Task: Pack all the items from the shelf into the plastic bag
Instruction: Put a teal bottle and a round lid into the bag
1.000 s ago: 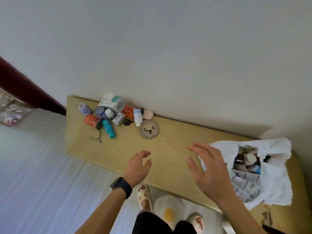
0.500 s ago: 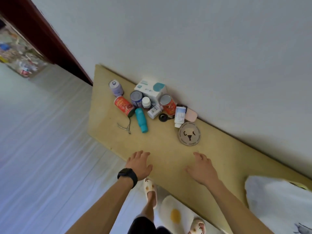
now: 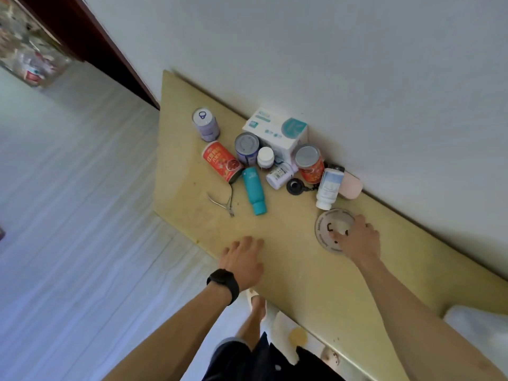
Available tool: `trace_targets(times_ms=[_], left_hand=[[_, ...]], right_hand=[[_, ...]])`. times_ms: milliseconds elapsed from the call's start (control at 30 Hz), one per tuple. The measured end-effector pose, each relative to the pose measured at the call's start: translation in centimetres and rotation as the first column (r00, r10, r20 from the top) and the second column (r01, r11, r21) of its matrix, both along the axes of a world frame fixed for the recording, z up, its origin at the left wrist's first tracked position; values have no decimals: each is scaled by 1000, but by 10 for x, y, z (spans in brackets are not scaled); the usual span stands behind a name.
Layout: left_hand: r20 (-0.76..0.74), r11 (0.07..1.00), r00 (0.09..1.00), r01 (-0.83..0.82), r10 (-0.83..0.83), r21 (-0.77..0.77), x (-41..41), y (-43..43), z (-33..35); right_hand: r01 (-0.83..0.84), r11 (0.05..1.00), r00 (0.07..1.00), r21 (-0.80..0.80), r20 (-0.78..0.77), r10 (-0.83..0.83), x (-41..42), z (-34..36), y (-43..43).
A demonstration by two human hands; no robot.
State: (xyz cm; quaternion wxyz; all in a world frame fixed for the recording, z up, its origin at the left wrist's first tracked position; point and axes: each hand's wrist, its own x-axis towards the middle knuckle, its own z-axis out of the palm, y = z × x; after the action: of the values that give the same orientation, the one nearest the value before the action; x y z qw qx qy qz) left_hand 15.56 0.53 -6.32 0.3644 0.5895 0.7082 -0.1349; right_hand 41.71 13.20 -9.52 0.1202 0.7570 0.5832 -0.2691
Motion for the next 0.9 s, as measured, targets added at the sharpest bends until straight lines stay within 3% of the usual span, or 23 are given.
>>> trace_targets(times_ms=[67,167,333,467,567,633,700,800,900], left_hand=[[-49,987,999,4,4,161,-6,27,3],[-236,926,951,261,-198,275,-23,76,6],[-454,705,665,702,-594,105,-36,130,8],[-498,477,471,870,-728,124,-31,142,-2],[-478,377,421,906,-771,191,-26,140,-11],[-453,342,434,899,-779,272,-18,135,-7],[-400,365,489,863,-775,349,-4,129,1],[-244,510,642,742,-726,435,33,114,30],[-8,697,804,521,-595,493,74,99,65]], right_hand=[[2,1000,999,-8,-42,-3,2,4,-18],[10,998,999,-62,-47,-13,5,11,-54],[179,965,971,-191,-126,-205,16,23,-117],[478,845,750,-240,-388,-535,26,54,-153],[655,727,561,-206,-512,-650,36,78,-174],[750,630,418,-202,-593,-688,45,93,-186],[820,530,256,-218,-687,-680,54,113,-194],[885,376,16,-273,-792,-611,73,151,-199],[911,289,-125,-293,-865,-485,101,183,-201]])
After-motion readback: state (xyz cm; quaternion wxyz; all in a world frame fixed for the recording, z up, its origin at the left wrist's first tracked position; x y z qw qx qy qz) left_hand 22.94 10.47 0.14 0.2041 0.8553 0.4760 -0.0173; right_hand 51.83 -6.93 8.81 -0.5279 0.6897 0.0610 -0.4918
